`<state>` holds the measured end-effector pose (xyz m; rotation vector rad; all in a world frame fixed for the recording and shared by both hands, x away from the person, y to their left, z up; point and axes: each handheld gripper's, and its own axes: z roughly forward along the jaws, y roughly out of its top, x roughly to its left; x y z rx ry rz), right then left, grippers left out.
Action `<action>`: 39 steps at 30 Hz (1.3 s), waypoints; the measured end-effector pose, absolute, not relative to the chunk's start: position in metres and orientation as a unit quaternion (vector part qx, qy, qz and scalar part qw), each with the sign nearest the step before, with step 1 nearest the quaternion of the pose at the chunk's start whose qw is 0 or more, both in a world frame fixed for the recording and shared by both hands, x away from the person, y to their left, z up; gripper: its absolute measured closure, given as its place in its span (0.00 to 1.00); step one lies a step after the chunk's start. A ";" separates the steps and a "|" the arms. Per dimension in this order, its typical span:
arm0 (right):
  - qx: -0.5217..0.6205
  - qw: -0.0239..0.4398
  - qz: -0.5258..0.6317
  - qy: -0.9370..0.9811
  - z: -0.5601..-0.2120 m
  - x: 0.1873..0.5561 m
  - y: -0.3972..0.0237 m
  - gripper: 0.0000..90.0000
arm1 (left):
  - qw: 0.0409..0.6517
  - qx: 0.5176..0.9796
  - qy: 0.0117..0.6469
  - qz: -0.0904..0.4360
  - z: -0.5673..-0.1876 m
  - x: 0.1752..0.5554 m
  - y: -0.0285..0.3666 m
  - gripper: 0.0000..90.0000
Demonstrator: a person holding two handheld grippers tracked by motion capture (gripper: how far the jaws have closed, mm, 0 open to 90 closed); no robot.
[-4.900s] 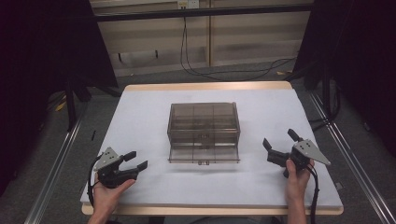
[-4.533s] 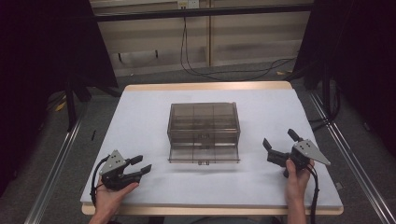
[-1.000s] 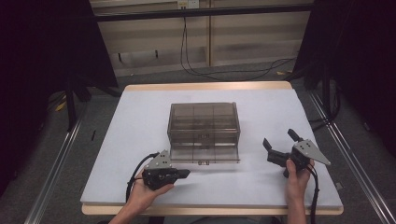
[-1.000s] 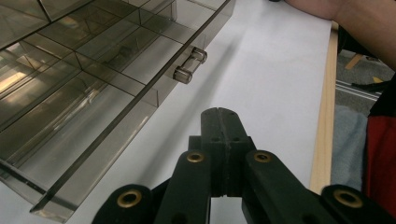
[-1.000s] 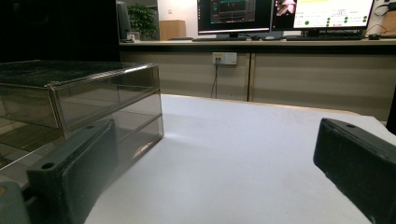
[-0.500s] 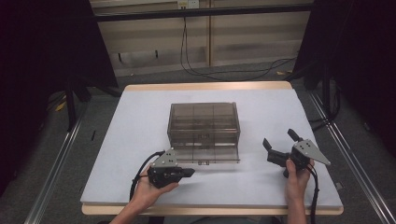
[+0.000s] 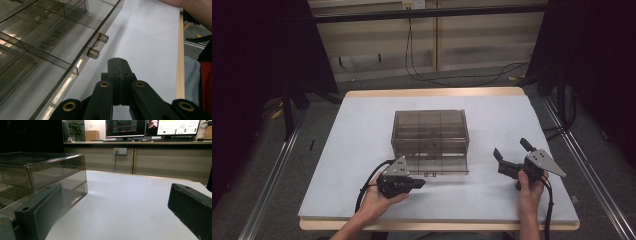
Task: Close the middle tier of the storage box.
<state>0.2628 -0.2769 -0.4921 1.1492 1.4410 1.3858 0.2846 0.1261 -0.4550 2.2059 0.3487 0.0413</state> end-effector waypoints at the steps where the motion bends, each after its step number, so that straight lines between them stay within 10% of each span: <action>1: 0.456 0.405 0.549 0.571 -0.492 0.263 -0.277 0.00 | 0.434 0.890 0.142 0.016 -0.455 0.285 0.126 1.00; 39: 0.456 0.407 0.548 0.571 -0.492 0.262 -0.277 0.00 | 0.424 0.893 0.153 0.016 -0.463 0.296 0.106 1.00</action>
